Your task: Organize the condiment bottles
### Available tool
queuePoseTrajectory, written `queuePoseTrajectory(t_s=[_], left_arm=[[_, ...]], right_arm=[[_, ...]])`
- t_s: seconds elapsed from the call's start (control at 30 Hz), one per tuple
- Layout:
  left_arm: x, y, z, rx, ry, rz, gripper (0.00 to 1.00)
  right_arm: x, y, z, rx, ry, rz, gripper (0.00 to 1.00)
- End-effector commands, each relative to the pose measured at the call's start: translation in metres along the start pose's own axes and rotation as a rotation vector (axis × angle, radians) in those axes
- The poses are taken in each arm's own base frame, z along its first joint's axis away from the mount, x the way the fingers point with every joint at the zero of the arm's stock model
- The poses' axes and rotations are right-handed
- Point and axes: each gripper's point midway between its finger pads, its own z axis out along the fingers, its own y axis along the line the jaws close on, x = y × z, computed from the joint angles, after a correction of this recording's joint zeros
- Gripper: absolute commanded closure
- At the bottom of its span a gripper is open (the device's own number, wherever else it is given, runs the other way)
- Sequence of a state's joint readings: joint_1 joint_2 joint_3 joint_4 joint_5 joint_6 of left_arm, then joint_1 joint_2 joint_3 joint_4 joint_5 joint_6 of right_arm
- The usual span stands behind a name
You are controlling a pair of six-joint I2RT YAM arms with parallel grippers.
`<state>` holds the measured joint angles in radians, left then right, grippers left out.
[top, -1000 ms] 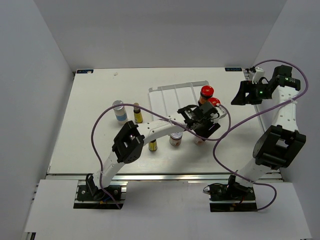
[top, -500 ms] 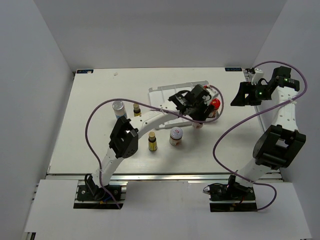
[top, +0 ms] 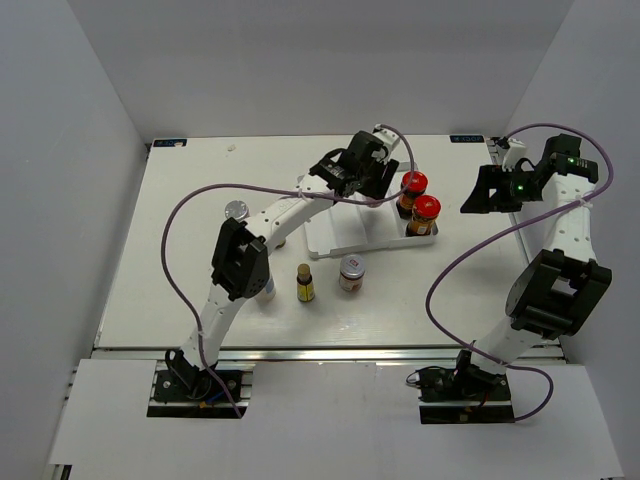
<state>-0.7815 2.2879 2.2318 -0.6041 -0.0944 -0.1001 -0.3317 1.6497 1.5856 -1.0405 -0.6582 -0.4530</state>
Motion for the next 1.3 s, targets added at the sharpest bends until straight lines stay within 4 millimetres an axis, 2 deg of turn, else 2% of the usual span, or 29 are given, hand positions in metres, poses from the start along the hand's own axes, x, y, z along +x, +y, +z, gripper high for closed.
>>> queuePoseTrajectory(t_s=[0.0, 0.07, 0.13, 0.3, 0.4, 0.43, 0.53, 0.63, 0.67, 0.77, 0.8, 0.87, 0.9, 0.97, 1.0, 1.03, 1.1, 1.13, 1.17, 1.2, 1.27], left_arm=[[-0.051, 0.007, 0.005, -0.012, -0.177, -0.013, 1.0], [-0.054, 0.007, 0.013, -0.008, -0.195, -0.009, 1.0], [-0.046, 0.005, 0.024, -0.002, -0.183, -0.01, 1.0], [-0.03, 0.006, 0.037, -0.011, -0.154, -0.01, 1.0], [-0.028, 0.006, 0.035, -0.008, -0.146, -0.014, 0.66], [-0.029, 0.004, 0.032, 0.001, -0.147, -0.013, 0.41], [-0.03, 0.002, 0.027, 0.007, -0.143, -0.017, 0.24], [-0.044, 0.004, 0.011, 0.002, -0.167, -0.022, 0.17], [-0.055, 0.006, -0.002, -0.007, -0.184, -0.026, 0.12], [-0.064, 0.011, -0.023, -0.033, -0.192, -0.029, 0.11], [-0.073, 0.013, -0.038, -0.034, -0.21, -0.032, 0.11], [-0.066, 0.013, -0.051, -0.026, -0.173, -0.029, 0.11], [-0.075, 0.01, -0.074, -0.005, -0.19, -0.032, 0.13], [-0.045, 0.005, -0.084, 0.029, -0.094, -0.031, 0.21], [-0.045, -0.004, -0.104, 0.086, -0.083, -0.031, 0.33], [-0.016, -0.009, -0.106, 0.12, 0.005, -0.036, 0.38], [0.005, -0.024, -0.121, 0.208, 0.068, -0.034, 0.45], [0.007, -0.028, -0.138, 0.228, 0.072, -0.033, 0.43], [0.028, -0.038, -0.14, 0.251, 0.122, -0.019, 0.39], [0.036, -0.041, -0.145, 0.256, 0.14, -0.011, 0.23], [0.054, -0.054, -0.154, 0.265, 0.187, 0.012, 0.16]], right_arm=[[-0.006, 0.007, -0.005, -0.013, -0.034, -0.034, 0.23], [-0.006, 0.008, -0.005, -0.017, -0.036, -0.034, 0.23], [-0.005, 0.008, -0.004, -0.023, -0.036, -0.032, 0.23], [0.0, 0.01, -0.004, -0.029, -0.029, -0.03, 0.22], [0.004, 0.011, -0.002, -0.034, -0.023, -0.028, 0.22], [0.005, 0.012, -0.002, -0.036, -0.022, -0.027, 0.22], [0.007, 0.014, -0.001, -0.043, -0.019, -0.025, 0.22], [0.008, 0.018, -0.002, -0.06, -0.016, -0.054, 0.18], [0.008, 0.02, -0.002, -0.069, -0.016, -0.097, 0.18], [0.012, 0.032, -0.002, -0.102, -0.005, -0.196, 0.16], [0.013, 0.038, -0.003, -0.105, -0.004, -0.229, 0.16], [0.023, 0.051, 0.004, -0.141, 0.029, -0.285, 0.16], [0.025, 0.057, 0.003, -0.152, 0.028, -0.362, 0.15], [0.04, 0.072, 0.01, -0.205, 0.055, -0.417, 0.15], [0.042, 0.082, 0.01, -0.228, 0.045, -0.502, 0.15], [0.046, 0.086, 0.011, -0.24, 0.044, -0.519, 0.15], [0.052, 0.092, 0.015, -0.244, 0.033, -0.551, 0.15], [0.052, 0.094, 0.017, -0.249, 0.029, -0.556, 0.15], [0.052, 0.095, 0.018, -0.248, 0.026, -0.552, 0.15], [0.051, 0.095, 0.02, -0.245, 0.025, -0.54, 0.15], [0.051, 0.094, 0.022, -0.25, 0.034, -0.523, 0.15]])
